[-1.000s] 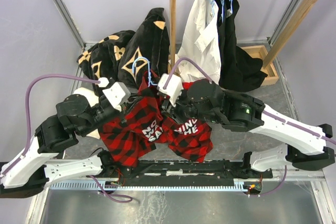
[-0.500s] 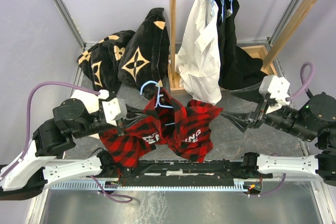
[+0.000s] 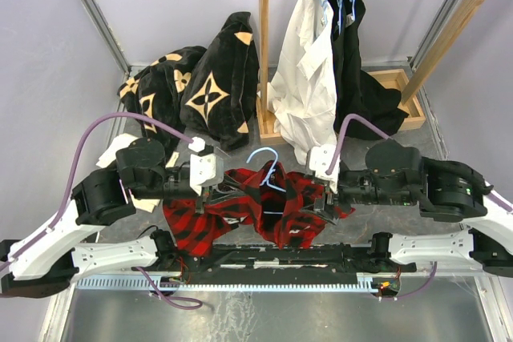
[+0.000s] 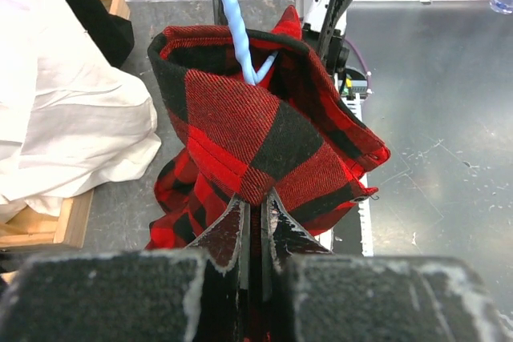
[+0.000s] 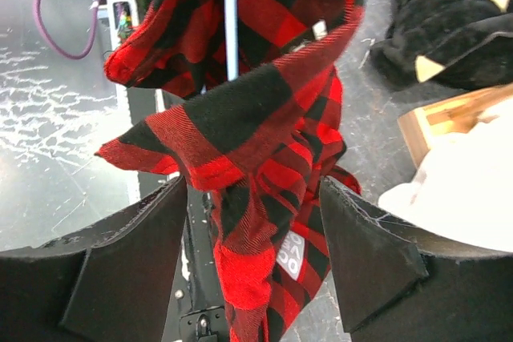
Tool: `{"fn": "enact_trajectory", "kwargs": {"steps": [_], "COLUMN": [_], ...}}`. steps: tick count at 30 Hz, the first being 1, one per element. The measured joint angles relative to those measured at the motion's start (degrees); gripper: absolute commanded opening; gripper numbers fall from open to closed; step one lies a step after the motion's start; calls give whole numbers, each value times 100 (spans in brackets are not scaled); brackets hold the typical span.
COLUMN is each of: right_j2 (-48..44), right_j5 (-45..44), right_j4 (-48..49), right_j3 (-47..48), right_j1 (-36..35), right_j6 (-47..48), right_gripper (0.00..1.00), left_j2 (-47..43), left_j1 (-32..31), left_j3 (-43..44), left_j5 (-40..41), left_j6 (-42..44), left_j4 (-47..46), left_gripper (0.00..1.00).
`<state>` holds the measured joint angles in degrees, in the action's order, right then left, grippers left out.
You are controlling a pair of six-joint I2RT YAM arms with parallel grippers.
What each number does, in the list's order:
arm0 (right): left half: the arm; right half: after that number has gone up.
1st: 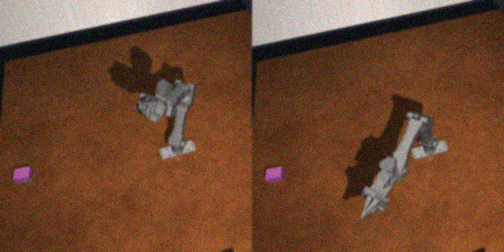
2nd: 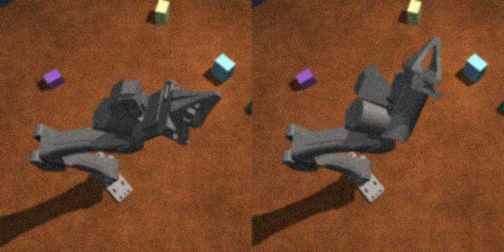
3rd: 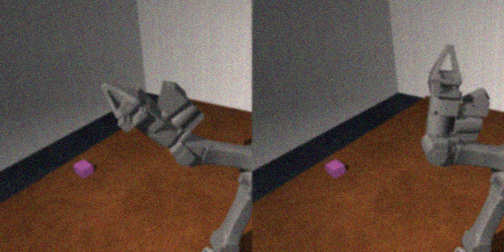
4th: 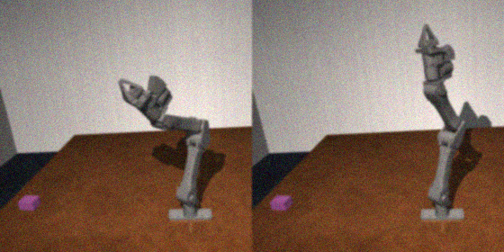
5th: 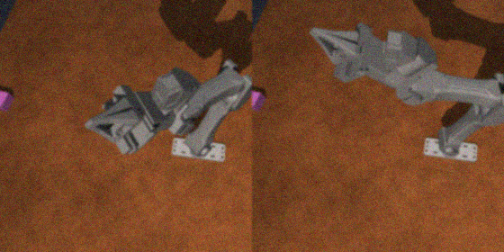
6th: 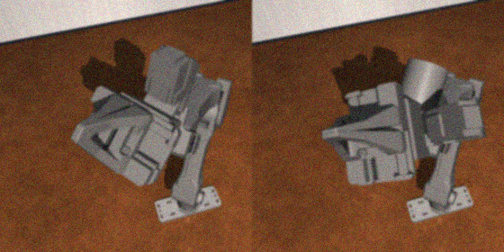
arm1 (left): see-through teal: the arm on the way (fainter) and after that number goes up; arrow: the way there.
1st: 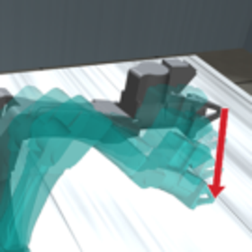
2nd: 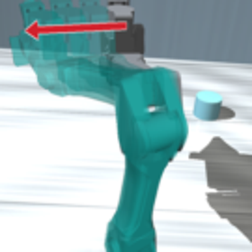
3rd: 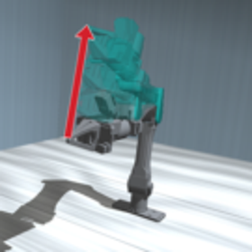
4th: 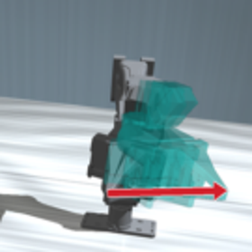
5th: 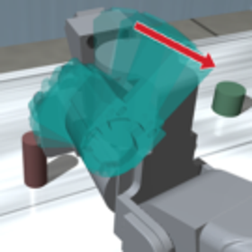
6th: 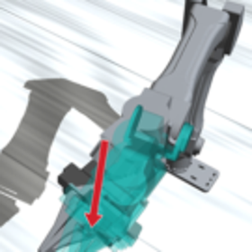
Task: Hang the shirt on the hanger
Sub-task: Hang the shirt on the hanger.
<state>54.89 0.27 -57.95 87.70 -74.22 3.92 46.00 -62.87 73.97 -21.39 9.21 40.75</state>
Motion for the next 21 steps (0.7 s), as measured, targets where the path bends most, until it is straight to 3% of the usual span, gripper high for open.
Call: {"fn": "enact_trajectory", "kwargs": {"steps": [9,12,16,17,21], "right_j2": [149,232,297,295,256], "right_j5": [407,426,448,466,529], "right_j4": [-96,-131,-127,-127,-114], "right_j3": [-278,-282,-286,-289,-330], "right_j1": [0,0,0,0,-31], "right_j6": [0,13,35,35,-24], "right_gripper": [70,48,5,0,0], "left_j2": [74,76,96,101,98], "left_j1": [0,0,0,0,11], "left_j3": [221,225,225,225,225], "left_j5": [-308,-417,-455,-455,-341], "left_j6": [0,0,0,0,-9], "left_j4": [33,35,35,33,33], "left_gripper": [3,3,3,3,17]}}
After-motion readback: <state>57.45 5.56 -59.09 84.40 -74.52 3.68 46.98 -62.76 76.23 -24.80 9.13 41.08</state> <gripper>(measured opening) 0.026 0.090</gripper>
